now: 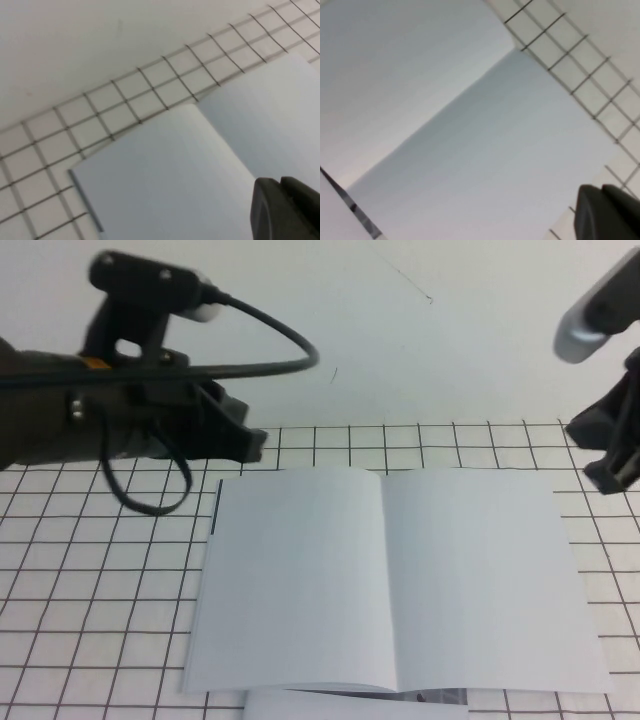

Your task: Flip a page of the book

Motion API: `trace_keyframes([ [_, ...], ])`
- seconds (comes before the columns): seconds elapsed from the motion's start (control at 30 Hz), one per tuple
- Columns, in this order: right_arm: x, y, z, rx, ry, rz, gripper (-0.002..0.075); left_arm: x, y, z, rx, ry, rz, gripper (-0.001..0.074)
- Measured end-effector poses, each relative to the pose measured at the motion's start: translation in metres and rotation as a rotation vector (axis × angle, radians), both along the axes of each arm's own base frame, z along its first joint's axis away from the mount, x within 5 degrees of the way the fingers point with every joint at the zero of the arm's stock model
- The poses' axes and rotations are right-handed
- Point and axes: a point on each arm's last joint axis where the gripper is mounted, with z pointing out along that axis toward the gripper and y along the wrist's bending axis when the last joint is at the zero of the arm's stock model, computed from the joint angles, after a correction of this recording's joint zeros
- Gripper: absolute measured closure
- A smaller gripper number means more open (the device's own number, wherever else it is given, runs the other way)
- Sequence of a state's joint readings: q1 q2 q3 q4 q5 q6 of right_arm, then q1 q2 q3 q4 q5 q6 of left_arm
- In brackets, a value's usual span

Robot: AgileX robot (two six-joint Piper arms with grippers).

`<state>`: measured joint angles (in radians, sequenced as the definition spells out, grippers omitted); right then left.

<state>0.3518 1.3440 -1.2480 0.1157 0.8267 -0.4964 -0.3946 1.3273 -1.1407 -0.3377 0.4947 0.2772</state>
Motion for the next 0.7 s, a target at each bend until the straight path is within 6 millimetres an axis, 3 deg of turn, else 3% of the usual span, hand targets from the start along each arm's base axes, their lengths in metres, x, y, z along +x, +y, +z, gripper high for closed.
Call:
trace_keyframes([
  [0.13,-0.028,-0.018,0.018,-0.041,-0.085,-0.045,0.0725,-0.031,0.028,0.036,0.03,-0.103,0.143,0.0737],
  [0.3,-0.07,-0.037,0.009,-0.03,-0.114,-0.098,0.0726,-0.081,0.066,0.055,0.057,-0.219,0.3,0.0737],
  [0.53,-0.131,-0.06,-0.031,0.048,-0.205,-0.14,0.0726,-0.146,0.097,0.021,0.012,-0.262,0.36,0.0737],
  [0.7,-0.169,-0.07,-0.066,0.13,-0.247,-0.147,0.0726,-0.177,0.109,-0.023,-0.028,-0.297,0.354,0.0737],
])
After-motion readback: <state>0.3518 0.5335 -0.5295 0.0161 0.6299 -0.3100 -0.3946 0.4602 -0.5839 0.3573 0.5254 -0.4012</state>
